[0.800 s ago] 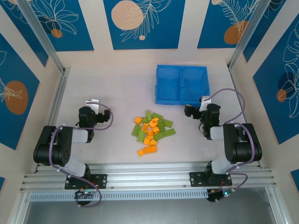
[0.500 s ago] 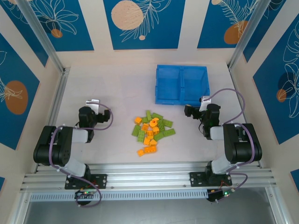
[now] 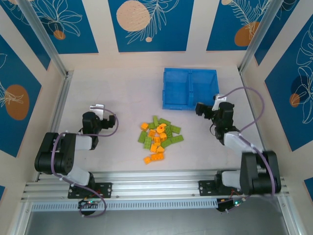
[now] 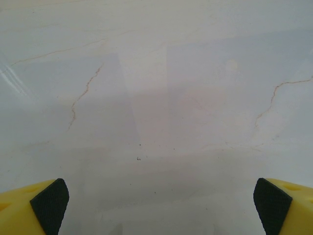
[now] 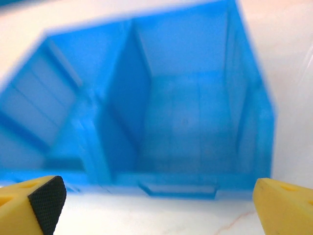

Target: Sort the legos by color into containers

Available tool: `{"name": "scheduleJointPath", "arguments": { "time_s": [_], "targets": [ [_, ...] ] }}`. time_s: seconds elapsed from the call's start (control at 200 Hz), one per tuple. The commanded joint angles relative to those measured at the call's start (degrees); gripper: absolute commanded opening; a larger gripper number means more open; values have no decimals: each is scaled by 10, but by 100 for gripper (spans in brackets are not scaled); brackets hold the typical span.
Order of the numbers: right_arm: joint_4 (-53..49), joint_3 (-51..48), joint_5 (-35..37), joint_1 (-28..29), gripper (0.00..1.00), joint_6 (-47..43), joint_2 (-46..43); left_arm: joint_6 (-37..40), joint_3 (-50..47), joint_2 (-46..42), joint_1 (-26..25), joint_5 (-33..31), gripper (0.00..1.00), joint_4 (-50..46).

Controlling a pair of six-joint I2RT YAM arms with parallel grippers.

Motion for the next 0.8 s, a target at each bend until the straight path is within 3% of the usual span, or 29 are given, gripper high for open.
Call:
{"name": "scheduleJointPath", "arguments": {
  "time_s": [0.0, 0.185, 0.33, 0.445, 0.565, 0.68, 0.795],
  "targets": [
    [-244, 70, 5, 3, 99, 147, -87, 0, 4, -57, 0, -16, 100, -27],
    [-435, 148, -158, 40, 99, 184, -95, -45, 23, -247, -22, -8, 100, -214],
    [-511, 178, -158, 136, 100, 180, -47, -78, 66, -379, -122, 36, 100, -315],
    [-521, 193, -137, 209, 100, 173, 13, 33, 150, -405, -243, 118, 100, -445],
    [-506, 209, -84, 265, 99, 145, 77, 172, 255, -384, -326, 196, 100, -640],
    [-461, 212, -62, 297, 86, 119, 127, 258, 306, -369, -371, 188, 100, -772],
    [-422, 214, -69, 300, 76, 120, 167, 294, 276, -389, -375, 154, 100, -776]
  ]
}}
